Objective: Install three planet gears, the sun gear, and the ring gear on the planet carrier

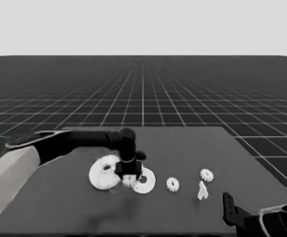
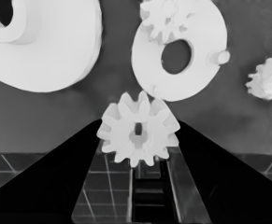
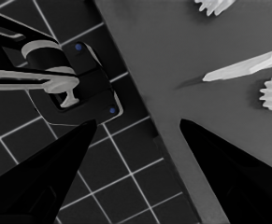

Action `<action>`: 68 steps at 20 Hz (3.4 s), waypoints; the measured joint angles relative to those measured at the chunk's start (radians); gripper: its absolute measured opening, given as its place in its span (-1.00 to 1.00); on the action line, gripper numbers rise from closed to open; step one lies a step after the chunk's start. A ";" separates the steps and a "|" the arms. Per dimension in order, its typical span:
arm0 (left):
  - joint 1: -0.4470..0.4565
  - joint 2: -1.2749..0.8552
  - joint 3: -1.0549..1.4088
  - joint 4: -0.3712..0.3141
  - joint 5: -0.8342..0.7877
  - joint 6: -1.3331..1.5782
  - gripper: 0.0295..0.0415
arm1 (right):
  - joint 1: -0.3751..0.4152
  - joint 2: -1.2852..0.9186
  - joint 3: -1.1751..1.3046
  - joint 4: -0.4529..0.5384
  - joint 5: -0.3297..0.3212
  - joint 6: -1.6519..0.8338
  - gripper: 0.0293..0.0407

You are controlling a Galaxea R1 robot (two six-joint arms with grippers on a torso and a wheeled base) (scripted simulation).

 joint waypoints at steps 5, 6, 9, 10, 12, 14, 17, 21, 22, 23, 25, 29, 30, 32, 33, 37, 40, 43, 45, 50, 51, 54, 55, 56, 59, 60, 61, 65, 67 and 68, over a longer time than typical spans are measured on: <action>-0.005 0.094 -0.121 -0.006 -0.006 0.029 -0.72 | 0.000 0.000 0.000 0.000 0.000 0.000 0.61; -0.005 0.097 -0.125 -0.006 -0.006 0.030 -0.72 | 0.000 0.000 0.000 0.000 0.000 0.000 0.61; 0.062 0.105 -0.158 0.066 -0.013 0.054 -0.72 | 0.000 0.000 0.000 0.000 0.000 0.000 0.61; 0.109 0.109 -0.183 0.107 -0.021 0.072 -0.72 | 0.000 0.000 0.000 0.000 0.000 0.000 0.61; 0.148 0.115 -0.212 0.144 -0.031 0.092 -0.72 | 0.000 0.000 0.000 0.000 0.000 0.000 0.61; 0.159 0.118 -0.223 0.157 -0.036 0.099 -0.72 | 0.000 0.000 0.000 0.000 0.000 0.000 0.61; 0.164 0.119 -0.227 0.162 -0.038 0.102 -0.72 | 0.000 0.000 0.000 0.000 0.000 0.000 0.61; 0.165 0.119 -0.228 0.163 -0.038 0.102 0.43 | 0.000 0.000 0.000 0.000 0.000 0.000 0.61; 0.166 0.119 -0.228 0.163 -0.038 0.102 0.47 | 0.000 0.000 0.000 0.000 0.000 0.000 0.61; 0.166 0.119 -0.228 0.163 -0.038 0.102 0.49 | 0.000 0.000 0.000 0.000 0.000 0.000 0.61; 0.166 0.119 -0.228 0.163 -0.038 0.102 0.49 | 0.000 0.000 0.000 0.000 0.000 0.000 0.61; 0.106 0.107 -0.175 0.100 -0.017 0.066 0.49 | 0.000 0.000 0.000 0.000 0.000 0.000 0.61; 0.060 0.103 -0.151 0.058 -0.010 0.048 0.49 | 0.000 0.000 0.000 0.000 0.000 0.000 0.61; 0.016 0.101 -0.136 0.016 -0.007 0.036 0.49 | 0.000 0.000 0.000 0.000 0.000 0.000 0.61; 0.007 0.101 -0.133 0.007 -0.007 0.034 0.49 | 0.000 0.000 0.000 0.000 0.000 0.000 0.61; -0.004 0.100 -0.131 -0.004 -0.007 0.032 0.49 | 0.000 0.000 0.000 0.000 0.000 0.000 0.61; -0.217 -0.541 0.481 0.073 -0.584 1.015 0.91 | 0.000 0.000 0.000 0.000 0.000 0.000 0.61; -0.331 -0.976 0.766 0.105 -0.832 1.737 0.56 | 0.000 0.000 0.000 0.000 0.000 0.000 0.61; -0.350 -1.044 0.815 0.111 -0.874 1.858 0.50 | 0.000 0.000 0.000 0.000 0.000 0.000 0.61; -0.359 -1.076 0.838 0.114 -0.894 1.917 0.49 | 0.359 0.247 -0.551 0.489 -0.144 0.377 0.76; -0.359 -1.077 0.839 0.114 -0.895 1.919 0.49 | 0.370 0.339 -0.747 0.526 -0.193 0.431 0.69; -0.359 -1.078 0.840 0.114 -0.896 1.921 0.49 | 0.371 0.472 -1.025 0.562 -0.252 0.464 0.62; -0.359 -1.078 0.840 0.114 -0.896 1.922 0.49 | 0.370 0.489 -1.060 0.565 -0.259 0.465 0.62; -0.359 -1.078 0.840 0.114 -0.896 1.922 0.49 | 0.370 0.499 -1.081 0.567 -0.262 0.465 0.61; -0.360 -1.078 0.840 0.114 -0.896 1.922 0.49 | 0.293 0.531 -1.145 0.513 -0.206 0.453 0.61; -0.360 -1.078 0.840 0.114 -0.896 1.922 0.49 | 0.240 0.550 -1.183 0.483 -0.169 0.443 0.61; -0.360 -1.078 0.840 0.114 -0.896 1.922 0.49 | 0.211 0.564 -1.211 0.467 -0.147 0.434 0.61; -0.360 -1.078 0.840 0.114 -0.896 1.922 0.49 | 0.179 0.585 -1.251 0.450 -0.118 0.421 0.61; -0.360 -1.078 0.840 0.114 -0.896 1.922 0.49 | 0.176 0.587 -1.255 0.449 -0.115 0.420 0.61; -0.360 -1.078 0.840 0.114 -0.896 1.922 0.49 | 0.176 0.587 -1.255 0.448 -0.115 0.420 0.61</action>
